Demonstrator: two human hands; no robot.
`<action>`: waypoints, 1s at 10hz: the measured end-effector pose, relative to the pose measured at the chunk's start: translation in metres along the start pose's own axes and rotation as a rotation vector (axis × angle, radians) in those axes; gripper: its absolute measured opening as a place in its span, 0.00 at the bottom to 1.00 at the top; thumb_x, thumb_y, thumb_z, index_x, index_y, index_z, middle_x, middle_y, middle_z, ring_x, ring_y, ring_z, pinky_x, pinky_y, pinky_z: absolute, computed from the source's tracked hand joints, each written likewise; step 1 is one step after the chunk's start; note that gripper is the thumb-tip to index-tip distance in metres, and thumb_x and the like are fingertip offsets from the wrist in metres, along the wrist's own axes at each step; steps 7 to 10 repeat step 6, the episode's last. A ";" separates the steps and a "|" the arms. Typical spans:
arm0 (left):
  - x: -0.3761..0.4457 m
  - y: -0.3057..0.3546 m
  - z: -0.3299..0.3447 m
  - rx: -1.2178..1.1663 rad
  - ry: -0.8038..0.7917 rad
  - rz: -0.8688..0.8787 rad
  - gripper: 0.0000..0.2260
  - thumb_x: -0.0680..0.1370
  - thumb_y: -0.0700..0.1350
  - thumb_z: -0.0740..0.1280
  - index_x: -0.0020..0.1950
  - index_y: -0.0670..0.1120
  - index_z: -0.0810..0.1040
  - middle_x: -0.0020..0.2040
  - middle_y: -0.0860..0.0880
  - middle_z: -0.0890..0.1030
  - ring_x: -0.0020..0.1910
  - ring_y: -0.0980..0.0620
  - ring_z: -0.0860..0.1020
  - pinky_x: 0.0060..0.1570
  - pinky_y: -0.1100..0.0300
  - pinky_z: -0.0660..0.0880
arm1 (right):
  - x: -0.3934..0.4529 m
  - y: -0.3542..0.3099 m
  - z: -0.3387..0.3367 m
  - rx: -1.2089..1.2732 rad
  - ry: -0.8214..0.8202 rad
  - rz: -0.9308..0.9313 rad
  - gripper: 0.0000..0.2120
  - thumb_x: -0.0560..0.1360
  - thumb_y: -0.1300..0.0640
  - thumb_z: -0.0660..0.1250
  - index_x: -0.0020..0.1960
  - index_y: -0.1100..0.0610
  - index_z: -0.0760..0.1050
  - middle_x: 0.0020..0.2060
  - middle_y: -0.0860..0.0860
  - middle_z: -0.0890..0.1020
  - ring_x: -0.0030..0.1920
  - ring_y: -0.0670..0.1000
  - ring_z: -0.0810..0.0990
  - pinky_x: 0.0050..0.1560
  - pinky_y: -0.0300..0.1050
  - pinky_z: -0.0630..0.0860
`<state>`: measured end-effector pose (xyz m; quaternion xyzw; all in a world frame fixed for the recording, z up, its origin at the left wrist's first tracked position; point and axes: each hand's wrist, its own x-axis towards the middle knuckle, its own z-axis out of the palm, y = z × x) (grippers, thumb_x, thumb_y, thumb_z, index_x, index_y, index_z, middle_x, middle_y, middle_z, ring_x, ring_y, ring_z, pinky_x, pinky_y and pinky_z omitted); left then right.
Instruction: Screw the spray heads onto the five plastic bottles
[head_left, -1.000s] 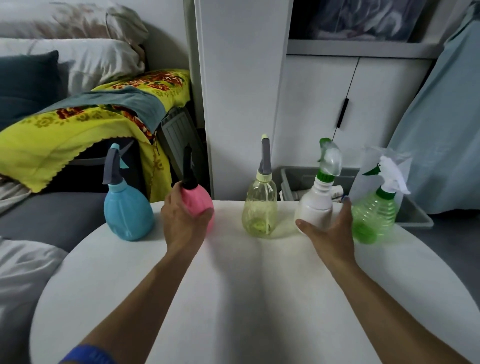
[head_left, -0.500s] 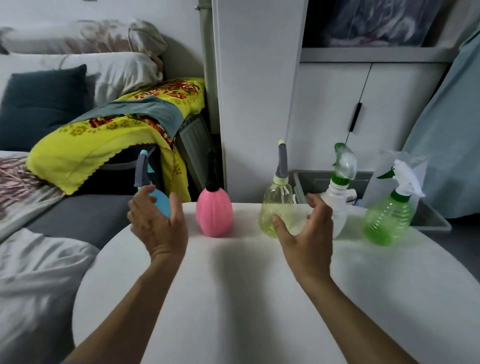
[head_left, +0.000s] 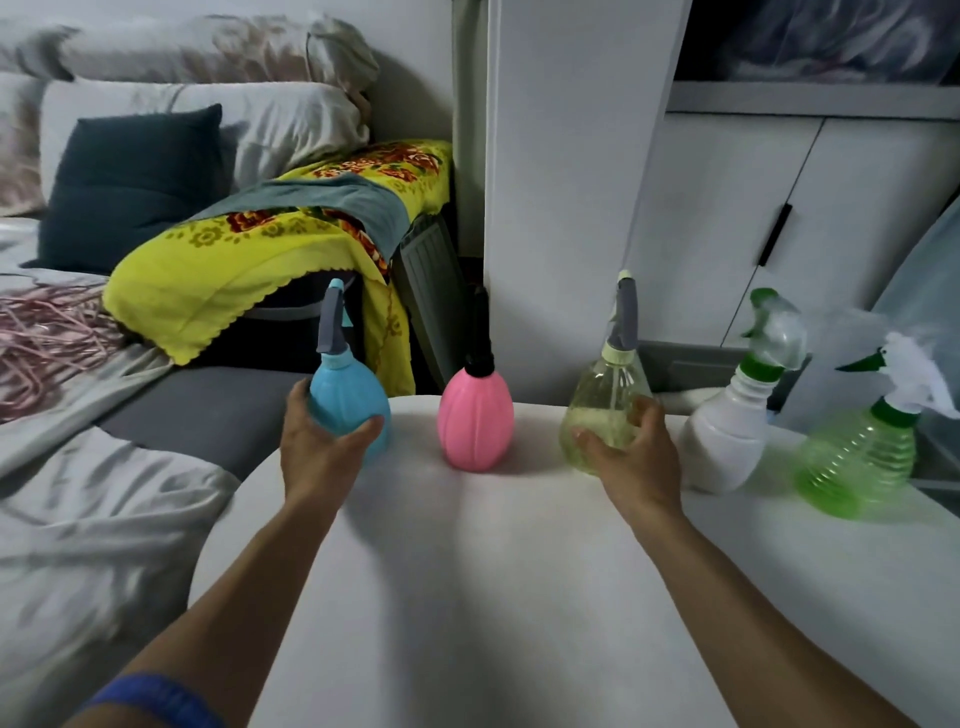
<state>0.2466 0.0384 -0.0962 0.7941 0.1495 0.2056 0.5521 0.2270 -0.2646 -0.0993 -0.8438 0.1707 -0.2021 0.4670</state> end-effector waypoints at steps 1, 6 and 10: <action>0.003 -0.001 0.000 0.012 0.019 0.001 0.38 0.67 0.46 0.80 0.72 0.52 0.64 0.66 0.47 0.73 0.64 0.44 0.73 0.60 0.41 0.76 | 0.000 0.000 0.001 -0.005 -0.006 -0.012 0.34 0.67 0.49 0.77 0.68 0.54 0.66 0.60 0.55 0.79 0.56 0.60 0.79 0.47 0.46 0.71; -0.008 -0.004 -0.007 0.048 -0.015 -0.034 0.46 0.64 0.47 0.82 0.74 0.50 0.59 0.70 0.45 0.70 0.67 0.43 0.70 0.62 0.40 0.74 | -0.017 0.003 -0.006 -0.044 -0.093 0.068 0.53 0.65 0.48 0.79 0.78 0.55 0.49 0.73 0.57 0.68 0.69 0.60 0.71 0.61 0.53 0.72; -0.008 -0.004 -0.007 0.048 -0.015 -0.034 0.46 0.64 0.47 0.82 0.74 0.50 0.59 0.70 0.45 0.70 0.67 0.43 0.70 0.62 0.40 0.74 | -0.017 0.003 -0.006 -0.044 -0.093 0.068 0.53 0.65 0.48 0.79 0.78 0.55 0.49 0.73 0.57 0.68 0.69 0.60 0.71 0.61 0.53 0.72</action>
